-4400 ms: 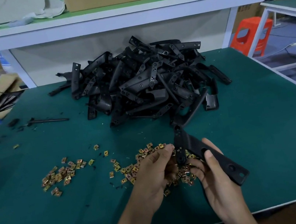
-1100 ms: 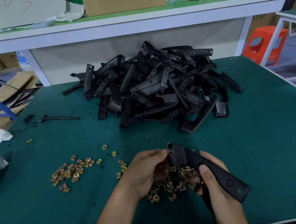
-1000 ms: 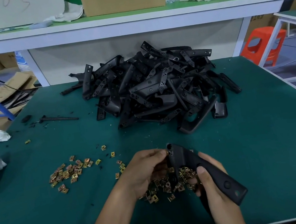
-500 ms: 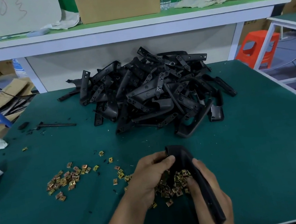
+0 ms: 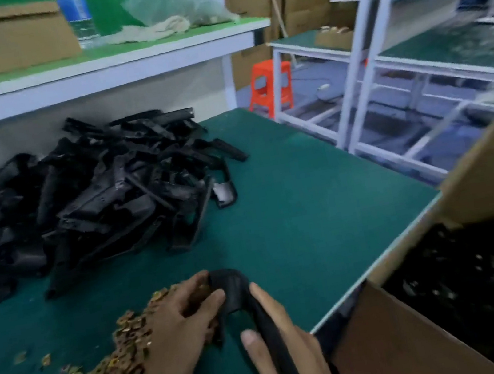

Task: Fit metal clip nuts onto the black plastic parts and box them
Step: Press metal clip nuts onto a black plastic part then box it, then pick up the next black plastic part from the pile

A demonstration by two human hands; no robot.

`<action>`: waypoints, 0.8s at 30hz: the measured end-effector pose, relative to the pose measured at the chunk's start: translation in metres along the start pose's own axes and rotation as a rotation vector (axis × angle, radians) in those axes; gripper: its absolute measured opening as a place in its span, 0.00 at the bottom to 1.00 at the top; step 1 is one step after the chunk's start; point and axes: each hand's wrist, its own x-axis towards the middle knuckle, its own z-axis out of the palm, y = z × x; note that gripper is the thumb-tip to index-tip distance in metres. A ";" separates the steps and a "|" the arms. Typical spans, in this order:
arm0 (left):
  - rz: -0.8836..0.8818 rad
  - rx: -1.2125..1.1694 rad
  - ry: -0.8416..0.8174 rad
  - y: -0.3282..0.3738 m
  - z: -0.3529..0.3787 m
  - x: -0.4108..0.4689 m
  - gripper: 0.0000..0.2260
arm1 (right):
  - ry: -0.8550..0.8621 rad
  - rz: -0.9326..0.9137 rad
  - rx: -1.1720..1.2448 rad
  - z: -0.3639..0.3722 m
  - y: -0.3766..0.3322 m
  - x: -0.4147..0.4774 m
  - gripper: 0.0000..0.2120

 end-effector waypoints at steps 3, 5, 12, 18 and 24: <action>0.057 0.137 -0.132 -0.001 0.029 -0.005 0.07 | 0.130 0.104 0.060 -0.005 0.010 -0.023 0.25; 0.068 0.221 -0.239 0.000 0.051 -0.010 0.07 | 0.235 0.162 0.107 -0.028 0.024 -0.038 0.25; 0.140 0.294 -0.509 0.006 0.088 -0.042 0.10 | 0.708 0.282 0.231 -0.084 0.063 -0.063 0.19; 0.135 0.297 -0.457 0.008 0.061 -0.032 0.08 | 1.057 0.653 0.671 -0.161 0.109 -0.047 0.14; 0.076 0.254 -0.326 0.011 0.019 -0.033 0.13 | 0.837 0.680 0.498 -0.142 0.105 -0.008 0.20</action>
